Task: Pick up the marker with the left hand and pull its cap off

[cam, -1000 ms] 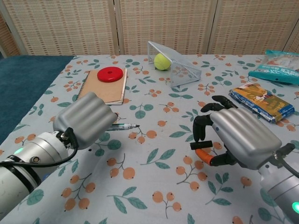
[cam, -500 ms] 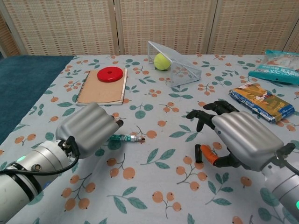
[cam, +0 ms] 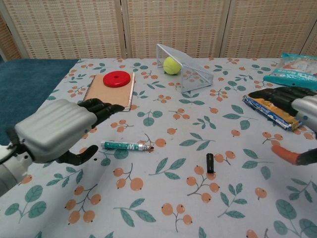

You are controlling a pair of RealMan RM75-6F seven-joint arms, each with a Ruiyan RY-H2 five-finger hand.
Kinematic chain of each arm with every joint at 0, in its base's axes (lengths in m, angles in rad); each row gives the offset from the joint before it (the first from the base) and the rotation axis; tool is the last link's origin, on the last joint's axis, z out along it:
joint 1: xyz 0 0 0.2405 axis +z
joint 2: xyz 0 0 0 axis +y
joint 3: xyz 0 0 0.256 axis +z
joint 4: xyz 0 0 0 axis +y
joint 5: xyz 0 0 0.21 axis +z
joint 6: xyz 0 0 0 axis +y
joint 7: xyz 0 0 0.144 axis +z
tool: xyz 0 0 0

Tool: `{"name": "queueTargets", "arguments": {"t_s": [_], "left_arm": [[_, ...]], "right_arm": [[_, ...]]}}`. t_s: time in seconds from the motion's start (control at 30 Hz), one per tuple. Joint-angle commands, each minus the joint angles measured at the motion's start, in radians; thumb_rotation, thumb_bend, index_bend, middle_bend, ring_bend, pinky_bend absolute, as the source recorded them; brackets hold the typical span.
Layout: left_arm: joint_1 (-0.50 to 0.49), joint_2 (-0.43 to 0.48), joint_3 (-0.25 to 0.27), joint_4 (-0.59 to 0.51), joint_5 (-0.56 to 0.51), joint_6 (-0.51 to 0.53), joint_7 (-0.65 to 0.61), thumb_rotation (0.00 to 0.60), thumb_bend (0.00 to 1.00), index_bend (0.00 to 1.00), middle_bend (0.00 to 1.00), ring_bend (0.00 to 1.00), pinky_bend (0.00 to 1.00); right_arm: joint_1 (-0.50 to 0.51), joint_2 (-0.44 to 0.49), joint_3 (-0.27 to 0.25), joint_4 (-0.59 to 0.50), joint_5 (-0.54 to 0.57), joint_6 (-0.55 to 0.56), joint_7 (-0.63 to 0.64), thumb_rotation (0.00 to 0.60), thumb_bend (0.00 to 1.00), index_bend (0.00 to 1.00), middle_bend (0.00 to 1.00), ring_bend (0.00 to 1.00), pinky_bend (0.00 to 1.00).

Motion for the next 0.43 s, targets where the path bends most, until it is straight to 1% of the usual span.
{"name": "queueTargets", "arguments": {"t_s": [0.03,0.1,0.17,0.2,0.23,0.3,0.43], "left_arm": [[0.210,0.281,0.178,-0.010,0.208,0.270,-0.656,0.600,0.43,0.01,0.04,0.00,0.24],[0.245,0.296,0.171,0.083,0.197,0.311,-0.715,0.600,0.43,0.00,0.01,0.00,0.18],[0.258,0.303,0.153,0.131,0.183,0.319,-0.734,0.600,0.43,0.00,0.00,0.00,0.16],[0.259,0.315,0.153,0.135,0.186,0.315,-0.738,0.600,0.43,0.00,0.00,0.00,0.15],[0.264,0.325,0.145,0.133,0.189,0.325,-0.752,0.600,0.43,0.00,0.00,0.00,0.15],[0.272,0.331,0.129,0.139,0.189,0.332,-0.734,0.600,0.43,0.00,0.00,0.00,0.15],[0.281,0.342,0.120,0.124,0.183,0.306,-0.699,0.600,0.44,0.00,0.00,0.00,0.15]], "right_arm": [[-0.117,0.278,-0.092,-0.137,0.010,0.093,0.108,0.600,0.22,0.00,0.01,0.00,0.00],[-0.161,0.306,-0.105,-0.115,-0.016,0.160,0.148,0.600,0.20,0.00,0.00,0.00,0.00],[-0.190,0.322,-0.109,-0.106,-0.030,0.205,0.190,0.600,0.19,0.00,0.00,0.00,0.00],[-0.194,0.339,-0.114,-0.112,-0.042,0.210,0.201,0.600,0.19,0.00,0.00,0.00,0.00],[-0.196,0.354,-0.107,-0.118,-0.062,0.230,0.222,0.600,0.18,0.00,0.00,0.00,0.00],[-0.205,0.355,-0.089,-0.110,-0.071,0.257,0.230,0.600,0.18,0.00,0.00,0.00,0.00],[-0.208,0.350,-0.082,-0.097,-0.081,0.250,0.245,0.600,0.18,0.00,0.00,0.00,0.00]]}}
